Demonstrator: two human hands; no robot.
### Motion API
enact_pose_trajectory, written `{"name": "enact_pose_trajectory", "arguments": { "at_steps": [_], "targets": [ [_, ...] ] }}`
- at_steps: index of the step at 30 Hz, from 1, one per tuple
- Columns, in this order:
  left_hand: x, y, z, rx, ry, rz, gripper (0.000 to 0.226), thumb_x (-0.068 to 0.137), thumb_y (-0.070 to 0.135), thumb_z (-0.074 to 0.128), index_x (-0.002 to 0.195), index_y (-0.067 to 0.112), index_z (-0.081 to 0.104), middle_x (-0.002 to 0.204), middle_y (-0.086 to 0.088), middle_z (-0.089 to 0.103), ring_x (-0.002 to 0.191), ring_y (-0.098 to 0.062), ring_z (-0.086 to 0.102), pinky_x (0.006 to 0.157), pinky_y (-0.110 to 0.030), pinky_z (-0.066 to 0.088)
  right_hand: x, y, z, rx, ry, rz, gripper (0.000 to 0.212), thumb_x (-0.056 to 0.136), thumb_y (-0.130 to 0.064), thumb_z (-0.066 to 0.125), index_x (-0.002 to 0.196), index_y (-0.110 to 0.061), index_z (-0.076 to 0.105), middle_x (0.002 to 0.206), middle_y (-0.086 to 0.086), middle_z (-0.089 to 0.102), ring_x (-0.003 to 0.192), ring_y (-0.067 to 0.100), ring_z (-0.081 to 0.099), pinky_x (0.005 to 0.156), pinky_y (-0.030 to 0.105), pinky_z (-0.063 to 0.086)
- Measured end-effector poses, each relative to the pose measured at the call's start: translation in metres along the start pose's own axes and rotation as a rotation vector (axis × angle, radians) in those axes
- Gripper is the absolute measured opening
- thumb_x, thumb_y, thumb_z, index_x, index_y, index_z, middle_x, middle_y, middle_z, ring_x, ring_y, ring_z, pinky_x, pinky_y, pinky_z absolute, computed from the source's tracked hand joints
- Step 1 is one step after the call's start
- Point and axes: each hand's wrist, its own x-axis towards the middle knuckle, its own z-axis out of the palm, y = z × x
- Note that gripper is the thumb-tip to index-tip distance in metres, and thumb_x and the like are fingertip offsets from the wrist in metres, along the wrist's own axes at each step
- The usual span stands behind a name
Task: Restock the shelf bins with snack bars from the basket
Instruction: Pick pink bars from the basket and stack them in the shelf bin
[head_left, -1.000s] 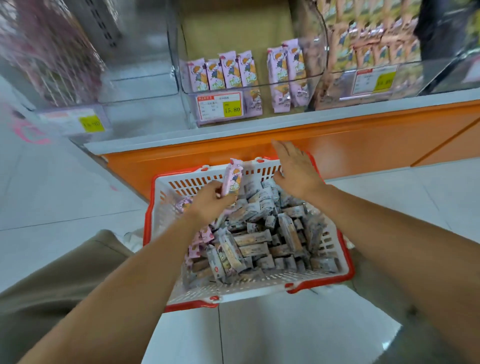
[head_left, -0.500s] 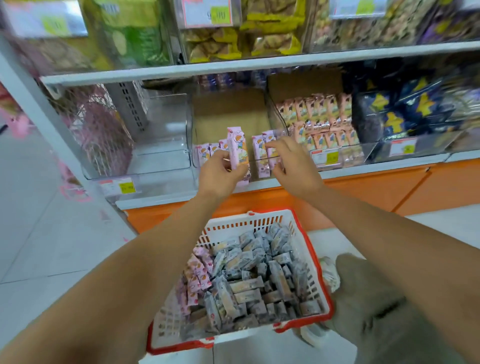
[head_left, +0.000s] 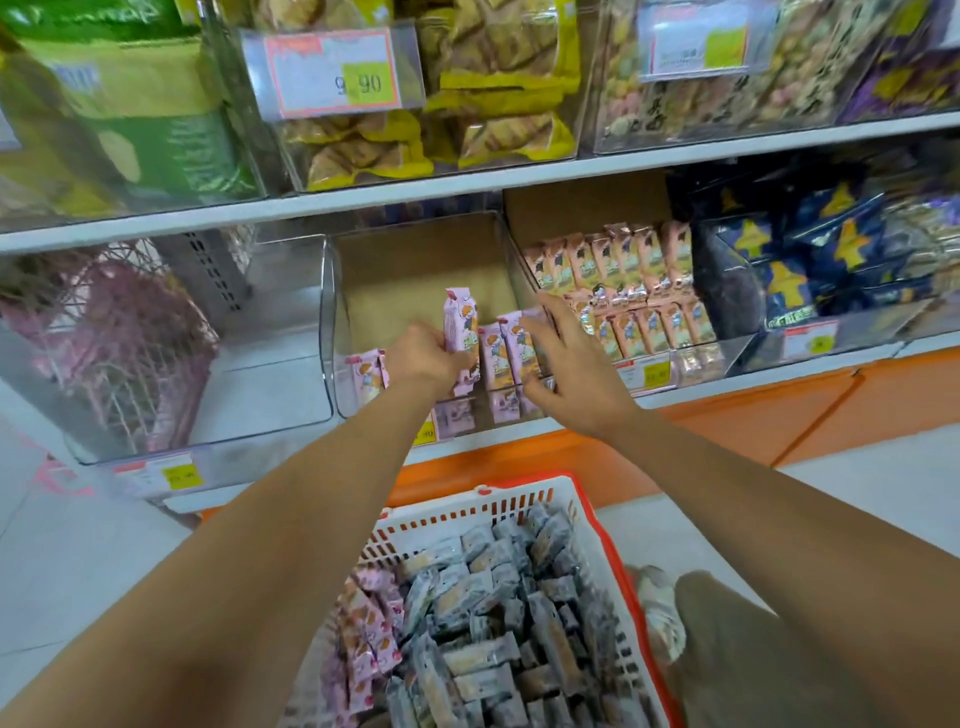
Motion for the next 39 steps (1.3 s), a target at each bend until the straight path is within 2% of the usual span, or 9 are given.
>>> {"name": "enact_pose_trajectory", "arguments": {
  "at_steps": [7,12,16,25,27,30,33,36,39],
  "targets": [
    [0.004,0.006,0.013,0.05,-0.066,-0.024,0.029,0.079,0.028,0.075,0.084,0.0,0.07,0.084,-0.018,0.072,0.086,-0.032,0.07,0.079,-0.041,0.058,-0.002,0.004,0.004,0.048,0.012,-0.002,0.057,0.094,-0.034,0.053,0.147,-0.021,0.036,0.162,-0.009,-0.003,0.148,0.023,0.014,0.114,0.051,0.027],
    [-0.006,0.01,0.009,0.264,-0.003,0.106,0.057,0.084,0.018,0.073,0.128,0.007,0.039,0.097,-0.008,0.056,0.085,-0.025,0.053,0.066,-0.033,0.04,-0.002,0.004,0.007,0.041,0.004,0.004,0.058,0.093,-0.034,0.053,0.146,-0.021,0.037,0.162,-0.01,-0.004,0.149,0.024,0.011,0.114,0.053,0.026],
    [-0.003,-0.002,0.006,0.483,-0.059,0.245,0.064,0.087,0.019,0.068,0.143,0.025,0.039,0.127,-0.015,0.041,0.109,-0.03,0.048,0.079,-0.036,0.046,-0.002,0.004,0.007,0.026,0.011,0.008,0.057,0.092,-0.034,0.053,0.145,-0.02,0.038,0.162,-0.009,-0.003,0.147,0.024,0.017,0.113,0.051,0.027],
    [-0.014,-0.016,-0.001,0.674,-0.049,0.372,0.052,0.097,0.033,0.049,0.147,0.026,0.036,0.153,-0.01,0.023,0.139,-0.03,0.02,0.109,-0.044,0.027,-0.004,-0.001,0.006,0.036,0.003,0.028,0.048,0.094,-0.032,0.053,0.14,-0.019,0.044,0.162,-0.008,-0.002,0.138,0.03,0.035,0.11,0.051,0.031],
    [-0.026,-0.021,-0.002,0.576,0.06,0.452,0.049,0.096,0.029,0.051,0.143,0.019,0.043,0.151,-0.011,0.028,0.138,-0.03,0.023,0.109,-0.044,0.027,-0.008,-0.003,0.006,0.038,0.02,0.018,0.052,0.093,-0.029,0.054,0.142,-0.018,0.042,0.163,-0.003,0.001,0.145,0.029,0.022,0.113,0.054,0.026],
    [-0.052,-0.03,-0.002,0.405,0.307,0.612,0.035,0.089,0.017,0.057,0.124,0.013,0.058,0.127,-0.014,0.047,0.117,-0.031,0.043,0.096,-0.042,0.039,-0.023,-0.011,0.01,-0.006,0.126,-0.112,0.053,0.086,-0.023,0.053,0.138,-0.015,0.047,0.16,0.008,0.018,0.148,0.028,0.012,0.118,0.051,0.018],
    [-0.077,-0.05,-0.004,0.344,0.435,0.749,0.026,0.078,0.008,0.057,0.104,0.011,0.06,0.105,-0.013,0.051,0.096,-0.029,0.046,0.079,-0.038,0.038,-0.044,-0.03,0.018,0.007,0.167,-0.248,0.046,0.084,-0.017,0.049,0.13,-0.013,0.052,0.145,0.01,0.041,0.137,0.024,0.032,0.111,0.037,0.023],
    [-0.097,-0.087,-0.001,0.357,0.341,0.752,0.019,0.079,0.013,0.048,0.095,0.012,0.058,0.095,-0.007,0.053,0.087,-0.027,0.048,0.072,-0.038,0.038,-0.065,-0.042,0.04,0.032,0.056,-0.289,0.042,0.086,-0.019,0.042,0.124,-0.01,0.057,0.124,0.008,0.055,0.118,0.023,0.045,0.1,0.037,0.032],
    [-0.117,-0.14,0.006,0.385,0.093,0.461,0.016,0.087,0.016,0.051,0.099,0.016,0.062,0.096,-0.005,0.065,0.087,-0.028,0.059,0.068,-0.035,0.043,-0.082,-0.047,0.075,0.017,-0.141,-0.207,0.042,0.09,-0.017,0.048,0.132,-0.011,0.052,0.129,0.007,0.053,0.122,0.027,0.047,0.099,0.038,0.033]
  ]
}}
